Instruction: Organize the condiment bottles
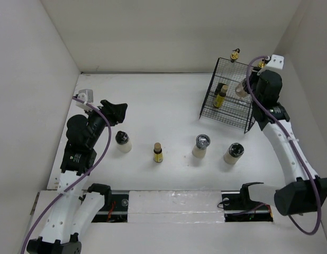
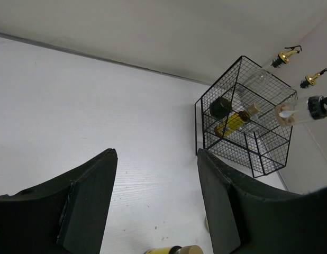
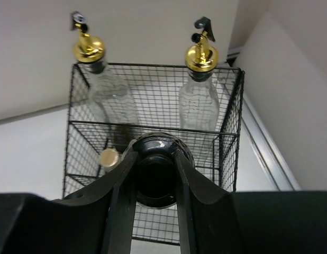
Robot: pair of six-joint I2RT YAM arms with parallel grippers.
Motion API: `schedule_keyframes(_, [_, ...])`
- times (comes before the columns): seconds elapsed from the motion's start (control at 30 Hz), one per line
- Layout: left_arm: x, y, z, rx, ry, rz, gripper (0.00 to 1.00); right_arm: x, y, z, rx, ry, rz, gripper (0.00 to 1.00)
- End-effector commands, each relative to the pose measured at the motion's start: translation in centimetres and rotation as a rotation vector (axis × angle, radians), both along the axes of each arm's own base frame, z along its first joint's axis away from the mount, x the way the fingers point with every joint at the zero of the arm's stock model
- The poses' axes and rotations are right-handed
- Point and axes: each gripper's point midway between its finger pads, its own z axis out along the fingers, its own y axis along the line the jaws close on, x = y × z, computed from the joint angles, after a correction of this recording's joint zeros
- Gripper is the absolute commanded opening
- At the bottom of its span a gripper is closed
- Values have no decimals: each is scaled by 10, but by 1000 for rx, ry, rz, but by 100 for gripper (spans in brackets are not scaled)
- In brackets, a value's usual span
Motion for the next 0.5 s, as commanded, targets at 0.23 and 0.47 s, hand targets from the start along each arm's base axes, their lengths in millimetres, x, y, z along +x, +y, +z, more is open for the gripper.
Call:
schedule_keyframes(0.23, [-1,-2,15,-19,-59,-6,58,43,-13,14,-6,-56,46,12])
schedule_keyframes(0.47, [1,-2,12,-17,-50,-6,58,58,-12,4,3,-77,45,12])
